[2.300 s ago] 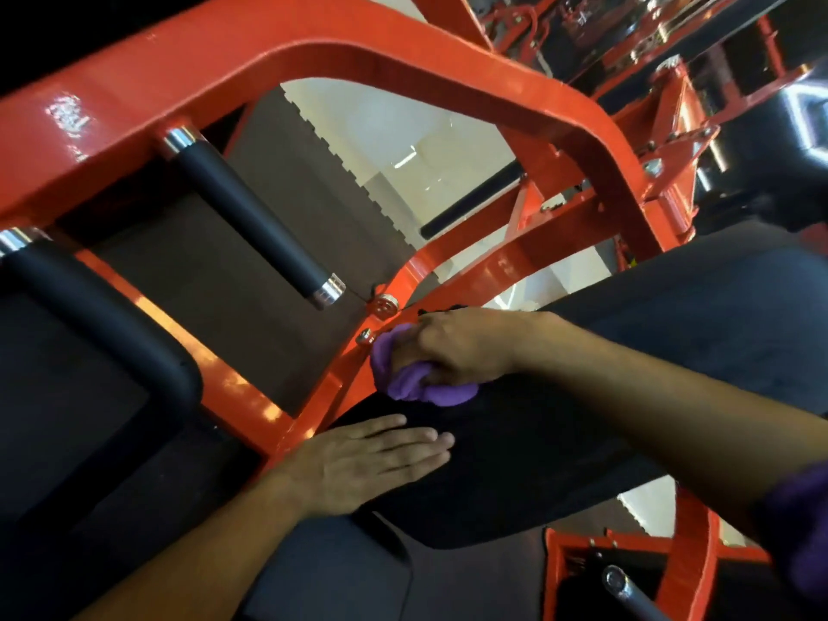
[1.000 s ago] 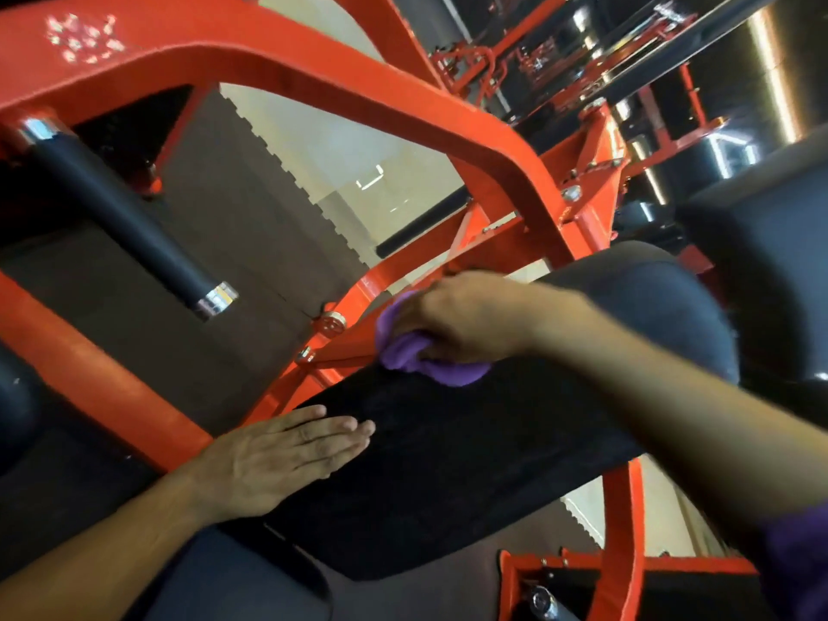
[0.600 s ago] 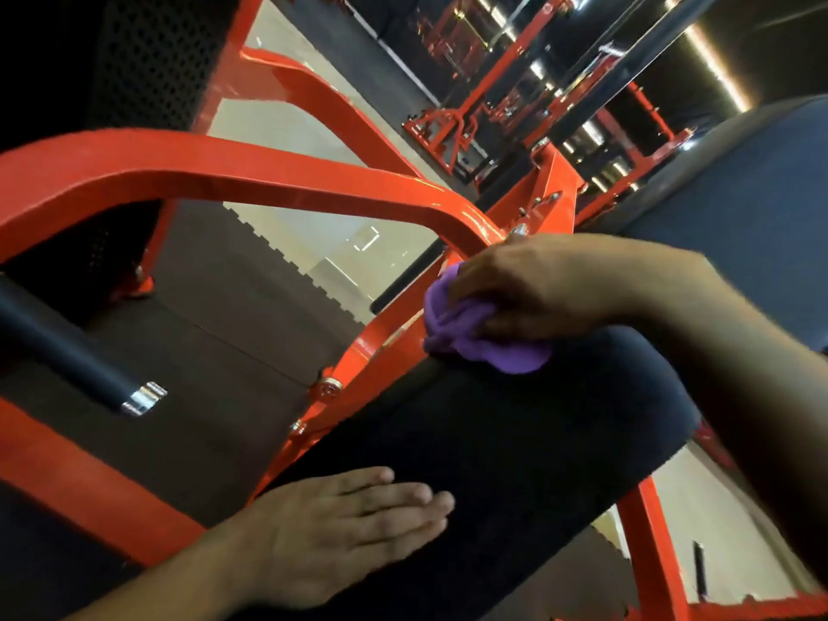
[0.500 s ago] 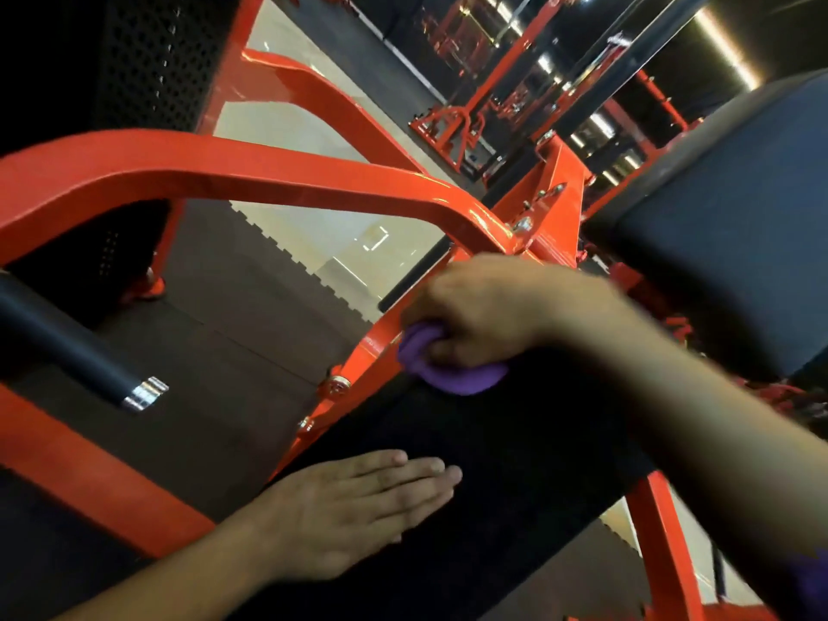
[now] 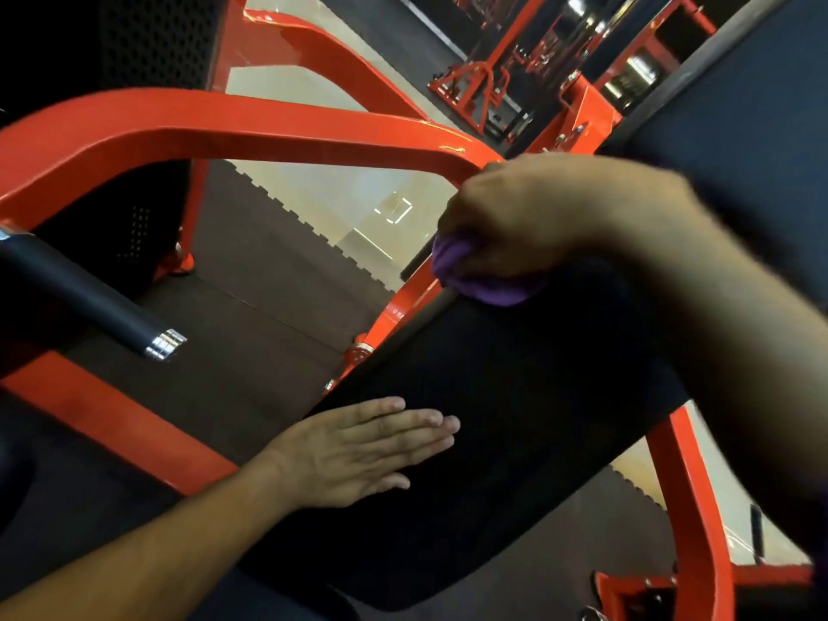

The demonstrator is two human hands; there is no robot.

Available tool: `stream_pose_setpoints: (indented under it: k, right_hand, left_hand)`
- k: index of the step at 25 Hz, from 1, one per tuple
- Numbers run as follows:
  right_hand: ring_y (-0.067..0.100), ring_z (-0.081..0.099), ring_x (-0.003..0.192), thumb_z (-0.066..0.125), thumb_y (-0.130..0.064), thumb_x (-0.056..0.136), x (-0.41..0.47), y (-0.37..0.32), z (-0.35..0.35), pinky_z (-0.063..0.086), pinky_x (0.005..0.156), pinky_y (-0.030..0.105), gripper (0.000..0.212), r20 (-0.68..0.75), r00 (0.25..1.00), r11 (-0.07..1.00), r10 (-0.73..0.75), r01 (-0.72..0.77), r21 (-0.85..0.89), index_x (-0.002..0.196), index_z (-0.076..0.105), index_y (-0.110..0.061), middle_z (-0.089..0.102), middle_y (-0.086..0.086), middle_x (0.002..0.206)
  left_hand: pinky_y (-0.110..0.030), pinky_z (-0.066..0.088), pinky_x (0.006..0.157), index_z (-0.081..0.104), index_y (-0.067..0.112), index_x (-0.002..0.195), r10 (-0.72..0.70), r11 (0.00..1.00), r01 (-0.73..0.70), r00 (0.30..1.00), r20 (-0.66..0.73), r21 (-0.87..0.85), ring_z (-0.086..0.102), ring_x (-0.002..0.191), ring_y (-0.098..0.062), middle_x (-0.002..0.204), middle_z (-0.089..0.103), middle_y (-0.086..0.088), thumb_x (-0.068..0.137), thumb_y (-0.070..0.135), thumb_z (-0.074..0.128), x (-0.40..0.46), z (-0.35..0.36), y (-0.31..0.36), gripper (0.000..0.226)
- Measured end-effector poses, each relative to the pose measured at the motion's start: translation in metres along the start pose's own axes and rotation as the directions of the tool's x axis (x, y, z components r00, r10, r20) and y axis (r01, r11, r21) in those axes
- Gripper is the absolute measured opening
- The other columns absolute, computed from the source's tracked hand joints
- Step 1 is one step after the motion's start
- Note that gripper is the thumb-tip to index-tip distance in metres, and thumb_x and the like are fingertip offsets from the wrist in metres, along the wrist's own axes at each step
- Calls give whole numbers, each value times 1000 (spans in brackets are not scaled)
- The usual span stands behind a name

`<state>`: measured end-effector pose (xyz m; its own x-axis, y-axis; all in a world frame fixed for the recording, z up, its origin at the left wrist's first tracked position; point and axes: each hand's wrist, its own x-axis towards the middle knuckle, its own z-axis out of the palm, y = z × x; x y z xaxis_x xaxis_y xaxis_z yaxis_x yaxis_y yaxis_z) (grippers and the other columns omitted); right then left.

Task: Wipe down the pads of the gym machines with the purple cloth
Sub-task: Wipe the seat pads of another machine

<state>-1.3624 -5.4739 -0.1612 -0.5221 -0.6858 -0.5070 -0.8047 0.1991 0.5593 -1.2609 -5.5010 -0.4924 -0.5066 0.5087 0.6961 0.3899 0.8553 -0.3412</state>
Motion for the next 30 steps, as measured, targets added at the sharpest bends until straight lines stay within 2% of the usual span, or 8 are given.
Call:
stream_pose_setpoints:
  k: [4,9,14,17,19,23,28,30]
  right_hand:
    - [27,65,102,49,-51,91,18,-58,44,57,77,44,28,-153,971,982,-182,172,-73,106,65,-33,68,-2,107]
    - [21,55,91,50,-50,86,-39,10,5,51,83,43,9,-229,973,990,-27,57,129,92,51,-44,55,-11,96]
    - [19,44,87,57,-37,98,-51,8,19,45,81,40,18,-403,911,982,88,-12,189,88,42,-35,42,-12,95]
    - [28,49,85,53,-37,103,-48,9,36,50,82,49,18,-569,811,989,133,-70,131,89,46,-28,54,-1,98]
    - [32,52,89,49,-38,106,-50,1,48,49,83,48,24,-719,679,989,146,-82,123,95,57,-18,60,5,103]
    - [38,57,103,41,-35,110,-60,-54,83,48,88,47,38,-839,537,986,85,76,149,114,68,-8,65,10,118]
    - [37,55,119,31,-35,109,-66,-172,221,46,102,47,49,-791,612,851,2,415,323,130,68,-10,65,13,131]
    - [30,52,127,34,-34,109,-68,-218,287,47,103,44,41,-714,697,812,-69,455,366,135,61,-19,63,5,135]
  left_hand:
    - [-34,14,126,21,17,165,-12,1000,12,1000,13,11,17,157,-11,173,15,2,111,49,34,-1,-1,2,65]
    - [-34,14,127,21,17,165,-14,1000,14,999,29,-4,16,158,-12,173,15,1,110,47,37,-1,-2,3,65]
    - [-36,10,129,19,15,165,18,1000,-18,997,73,-4,13,159,-15,173,12,-1,108,49,41,-1,-9,-1,70]
    - [-37,17,128,19,10,164,29,999,-28,998,54,-23,14,159,-19,173,13,-6,109,45,40,7,-22,-20,68]
    - [-39,19,127,19,9,164,51,998,-49,997,63,-41,13,159,-20,173,12,-7,110,40,41,9,-25,-35,67]
    - [-40,18,128,20,10,164,26,991,-3,985,172,-133,16,159,-20,173,14,-6,106,30,53,-38,-27,-38,70]
    - [-45,17,129,45,6,144,144,971,-98,968,207,-216,40,148,-33,154,49,-16,85,1,57,-90,-30,-47,60]
    - [-42,14,129,34,9,156,63,972,17,941,333,-234,24,157,-28,167,26,-13,88,2,42,-109,-31,-46,70]
